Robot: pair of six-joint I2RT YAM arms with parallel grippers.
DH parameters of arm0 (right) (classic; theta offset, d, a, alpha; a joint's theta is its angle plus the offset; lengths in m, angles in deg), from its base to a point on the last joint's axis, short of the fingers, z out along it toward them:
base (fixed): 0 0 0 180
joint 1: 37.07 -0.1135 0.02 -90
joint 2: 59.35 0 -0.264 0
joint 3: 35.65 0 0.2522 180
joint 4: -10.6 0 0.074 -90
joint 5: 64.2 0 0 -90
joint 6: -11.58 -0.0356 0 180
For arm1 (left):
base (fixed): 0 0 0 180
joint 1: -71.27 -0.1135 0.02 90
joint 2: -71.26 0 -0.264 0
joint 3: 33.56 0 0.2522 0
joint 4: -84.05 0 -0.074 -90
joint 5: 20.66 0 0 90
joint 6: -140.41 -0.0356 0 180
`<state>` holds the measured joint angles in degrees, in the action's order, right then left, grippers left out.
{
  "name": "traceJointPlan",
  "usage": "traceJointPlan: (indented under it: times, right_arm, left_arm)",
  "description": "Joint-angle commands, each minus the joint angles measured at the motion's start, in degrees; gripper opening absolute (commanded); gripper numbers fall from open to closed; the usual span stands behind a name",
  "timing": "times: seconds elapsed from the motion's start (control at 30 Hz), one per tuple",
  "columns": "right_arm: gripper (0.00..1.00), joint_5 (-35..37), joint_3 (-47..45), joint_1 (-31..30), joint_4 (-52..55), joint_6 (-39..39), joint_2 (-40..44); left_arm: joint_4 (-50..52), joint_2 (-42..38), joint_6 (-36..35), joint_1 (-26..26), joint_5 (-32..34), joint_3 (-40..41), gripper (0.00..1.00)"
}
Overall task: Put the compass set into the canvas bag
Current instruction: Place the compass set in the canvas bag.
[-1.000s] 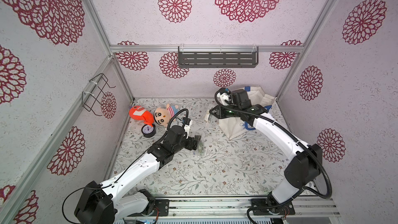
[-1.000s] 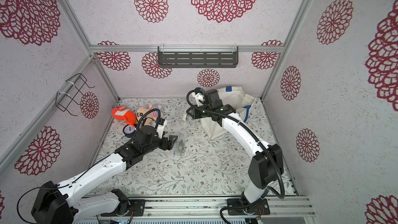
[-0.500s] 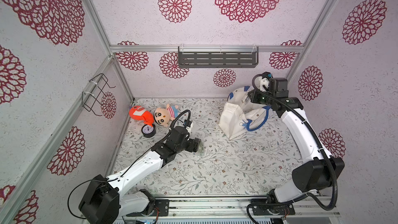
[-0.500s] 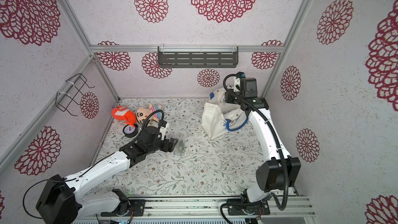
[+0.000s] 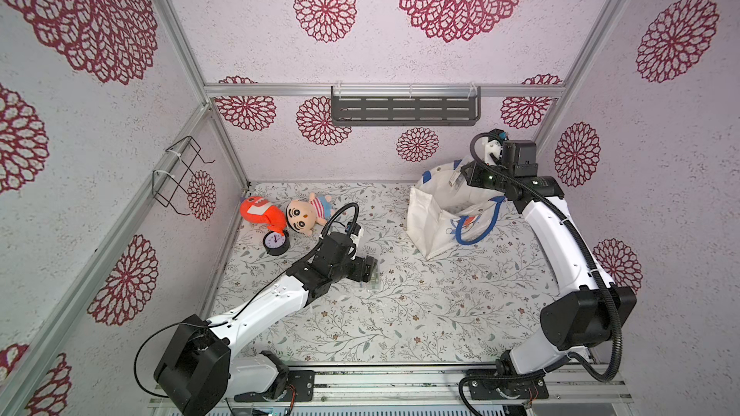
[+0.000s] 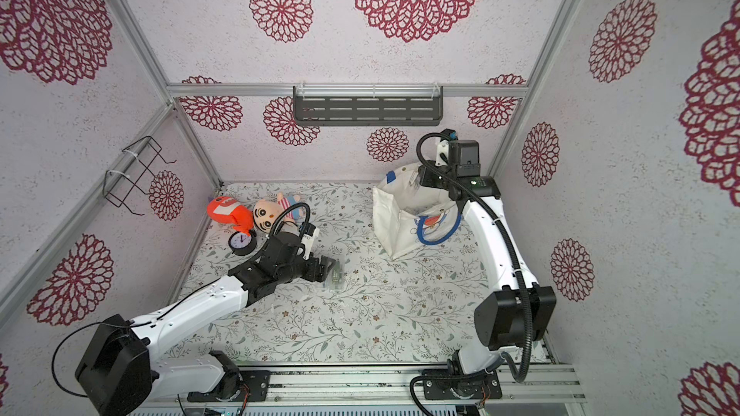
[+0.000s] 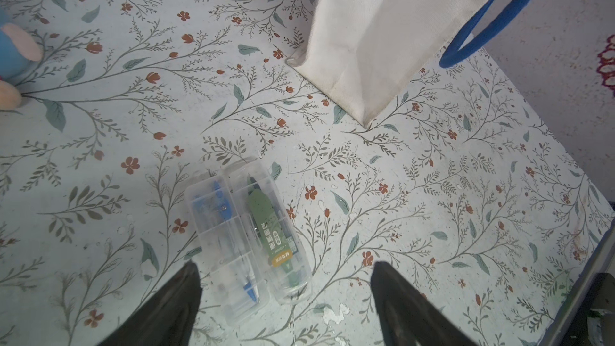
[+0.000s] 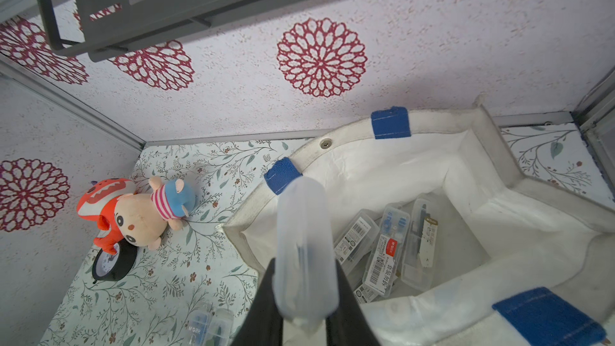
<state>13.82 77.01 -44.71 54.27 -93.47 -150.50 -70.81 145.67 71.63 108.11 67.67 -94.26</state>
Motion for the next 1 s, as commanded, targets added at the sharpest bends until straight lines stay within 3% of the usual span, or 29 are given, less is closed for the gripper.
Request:
traceJointPlan:
  times: [0.0,0.37,0.6,0.97]
  right_arm:
    - [0.07,2.2,2.3,1.6,-1.2,1.2,2.9]
    - [0.06,6.6,3.5,3.0,1.5,3.3,-7.7]
    - [0.06,5.3,6.0,3.0,3.5,3.9,-16.4]
    - [0.14,5.8,7.6,3.0,8.2,3.5,-22.5]
  left_arm:
    - [-0.9,0.4,-0.6,0.3,-1.5,-1.8,0.85]
    - [-3.6,-0.1,-2.5,0.4,-6.0,-3.1,0.85]
    - [-8.3,-1.9,-5.6,0.5,-10.3,-1.7,0.86]
    - [-13.6,-4.0,-7.5,0.8,-12.5,1.3,0.87]
